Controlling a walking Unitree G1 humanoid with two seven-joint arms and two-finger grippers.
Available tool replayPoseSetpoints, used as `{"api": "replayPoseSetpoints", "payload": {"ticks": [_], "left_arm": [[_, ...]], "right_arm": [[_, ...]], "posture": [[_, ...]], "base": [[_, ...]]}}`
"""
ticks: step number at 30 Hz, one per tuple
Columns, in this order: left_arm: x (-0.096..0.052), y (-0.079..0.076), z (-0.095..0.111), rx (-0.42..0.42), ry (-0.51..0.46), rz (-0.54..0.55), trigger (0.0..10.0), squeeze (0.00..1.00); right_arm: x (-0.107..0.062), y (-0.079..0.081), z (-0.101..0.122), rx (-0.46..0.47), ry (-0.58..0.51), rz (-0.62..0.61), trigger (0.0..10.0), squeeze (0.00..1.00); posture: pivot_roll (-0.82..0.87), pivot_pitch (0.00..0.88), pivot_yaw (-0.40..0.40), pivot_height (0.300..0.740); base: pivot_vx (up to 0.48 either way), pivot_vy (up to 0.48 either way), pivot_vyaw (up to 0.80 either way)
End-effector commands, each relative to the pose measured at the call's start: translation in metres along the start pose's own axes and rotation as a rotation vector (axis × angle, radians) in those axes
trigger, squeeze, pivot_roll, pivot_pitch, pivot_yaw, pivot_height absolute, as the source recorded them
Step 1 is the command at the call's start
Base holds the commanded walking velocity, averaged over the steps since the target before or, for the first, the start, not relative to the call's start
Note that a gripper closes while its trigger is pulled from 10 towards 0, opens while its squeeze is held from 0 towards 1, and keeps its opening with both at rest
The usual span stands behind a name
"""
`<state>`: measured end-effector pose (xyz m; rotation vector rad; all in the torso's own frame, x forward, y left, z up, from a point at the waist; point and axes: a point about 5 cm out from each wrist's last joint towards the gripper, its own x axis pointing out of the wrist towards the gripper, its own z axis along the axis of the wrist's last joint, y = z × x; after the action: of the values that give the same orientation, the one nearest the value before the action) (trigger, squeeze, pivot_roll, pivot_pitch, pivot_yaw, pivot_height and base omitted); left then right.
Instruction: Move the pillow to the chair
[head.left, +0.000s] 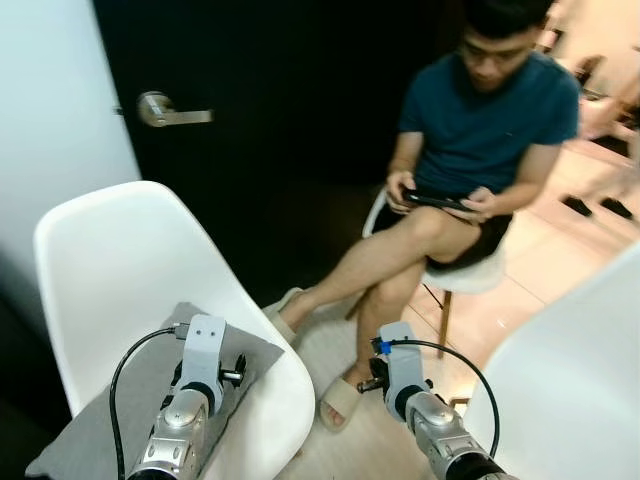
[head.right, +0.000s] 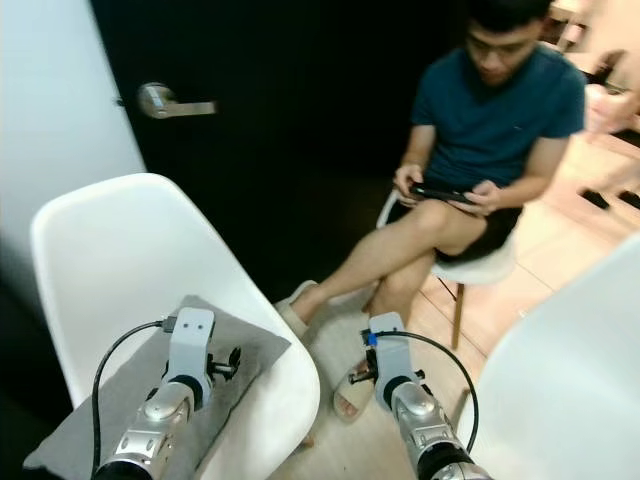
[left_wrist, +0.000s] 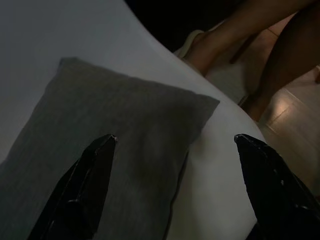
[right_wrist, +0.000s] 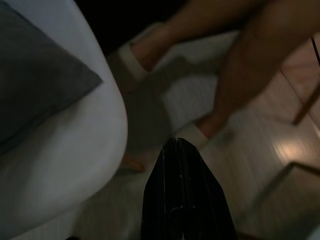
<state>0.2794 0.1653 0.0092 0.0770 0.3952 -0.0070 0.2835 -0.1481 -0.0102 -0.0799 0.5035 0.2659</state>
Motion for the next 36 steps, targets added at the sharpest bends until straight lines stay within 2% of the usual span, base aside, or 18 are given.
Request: {"api": "replayPoseSetpoints", "payload": {"ticks": [1,9,10,13,17,36], "left_arm": [[-0.001,-0.0018,-0.0024,0.0,0.008,-0.005,10.0,0.0],[-0.0013,-0.0012,-0.0023,0.001,0.005,-0.008,10.0,0.0],[-0.0013,-0.0007,0.0044,0.001,-0.049,-0.005,10.0,0.0],[-0.0011,-0.0004,0.0068,-0.011,-0.065,0.003,10.0,0.0],[-0.0011,-0.0015,0.0025,0.004,-0.037,-0.002,10.0,0.0],[-0.0009,-0.0045,0.0012,0.011,-0.032,-0.019,10.0,0.0]], "right_arm": [[-0.0023,-0.006,-0.0037,0.017,0.015,-0.021,10.0,0.0],[-0.0027,-0.0078,-0.0043,0.022,0.02,-0.027,10.0,0.0],[-0.0028,-0.0082,-0.0051,0.022,0.028,-0.033,10.0,0.0],[-0.0032,-0.0094,-0.0061,0.019,0.037,-0.04,10.0,0.0],[-0.0037,-0.0104,-0.0074,0.014,0.043,-0.043,10.0,0.0],[-0.0048,-0.0118,-0.0109,0.003,0.066,-0.057,10.0,0.0]], "posture": [[0.05,0.061,-0.036,0.74],[0.05,0.063,-0.03,0.74],[0.05,0.064,-0.029,0.74],[0.05,0.067,-0.031,0.74],[0.05,0.074,-0.033,0.74],[0.05,0.063,-0.022,0.74]], "base": [[0.0,0.0,-0.8],[0.0,0.0,-0.8],[0.0,0.0,-0.8],[0.0,0.0,-0.8],[0.0,0.0,-0.8],[0.0,0.0,-0.8]]}}
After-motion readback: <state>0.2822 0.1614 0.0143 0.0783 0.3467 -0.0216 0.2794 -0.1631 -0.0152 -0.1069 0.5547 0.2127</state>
